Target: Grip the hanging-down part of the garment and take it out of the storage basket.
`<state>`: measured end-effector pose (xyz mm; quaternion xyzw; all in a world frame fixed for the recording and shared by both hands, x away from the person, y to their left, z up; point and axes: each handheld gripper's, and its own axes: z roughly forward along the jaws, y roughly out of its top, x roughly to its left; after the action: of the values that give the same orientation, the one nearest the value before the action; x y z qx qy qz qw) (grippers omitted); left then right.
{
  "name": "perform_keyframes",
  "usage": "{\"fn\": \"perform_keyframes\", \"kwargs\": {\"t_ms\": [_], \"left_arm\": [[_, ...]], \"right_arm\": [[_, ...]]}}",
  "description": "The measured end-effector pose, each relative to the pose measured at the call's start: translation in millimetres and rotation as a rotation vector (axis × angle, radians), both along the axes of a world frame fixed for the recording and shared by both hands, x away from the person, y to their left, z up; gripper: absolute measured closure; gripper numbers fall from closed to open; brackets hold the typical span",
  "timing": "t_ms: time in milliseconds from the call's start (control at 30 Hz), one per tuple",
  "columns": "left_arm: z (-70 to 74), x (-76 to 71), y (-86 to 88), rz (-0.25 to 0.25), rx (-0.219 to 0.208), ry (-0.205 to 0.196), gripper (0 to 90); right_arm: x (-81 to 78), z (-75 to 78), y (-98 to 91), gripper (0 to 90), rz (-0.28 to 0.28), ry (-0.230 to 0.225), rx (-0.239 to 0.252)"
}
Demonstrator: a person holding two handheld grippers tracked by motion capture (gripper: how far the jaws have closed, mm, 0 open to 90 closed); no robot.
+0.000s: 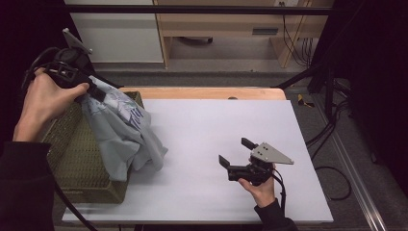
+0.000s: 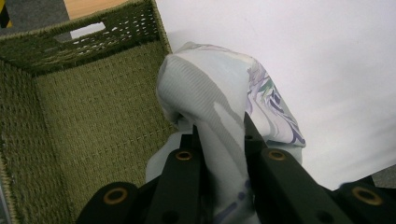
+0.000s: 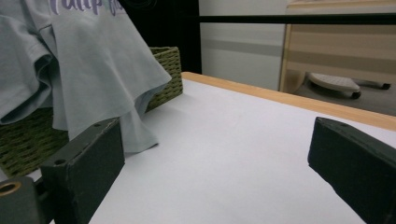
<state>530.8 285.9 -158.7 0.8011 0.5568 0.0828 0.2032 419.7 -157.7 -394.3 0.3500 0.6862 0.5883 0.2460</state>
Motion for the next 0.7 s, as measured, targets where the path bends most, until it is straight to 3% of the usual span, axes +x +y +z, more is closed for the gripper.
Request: {"fn": "perform_keyframes", "kwargs": {"t_ms": [333,467,700], "left_arm": [[-1.0,0.9,-4.2,-0.006,0.007,0.003,81.7],[-1.4,1.3,-5.4,-0.004,0.005,0.004,81.8],[-2.7,2.3,-5.4,-0.009,0.005,0.006,81.7]], "right_arm": [[-14.6,-8.2,-27.4,2.3,-0.073,-0.033,0.019],[-18.0,-13.2,-33.6,0.8,-0.106,-0.027,-0.005],[-24.4,-17.0,-44.7,0.3,-0.144,-0.033,0.011]]}}
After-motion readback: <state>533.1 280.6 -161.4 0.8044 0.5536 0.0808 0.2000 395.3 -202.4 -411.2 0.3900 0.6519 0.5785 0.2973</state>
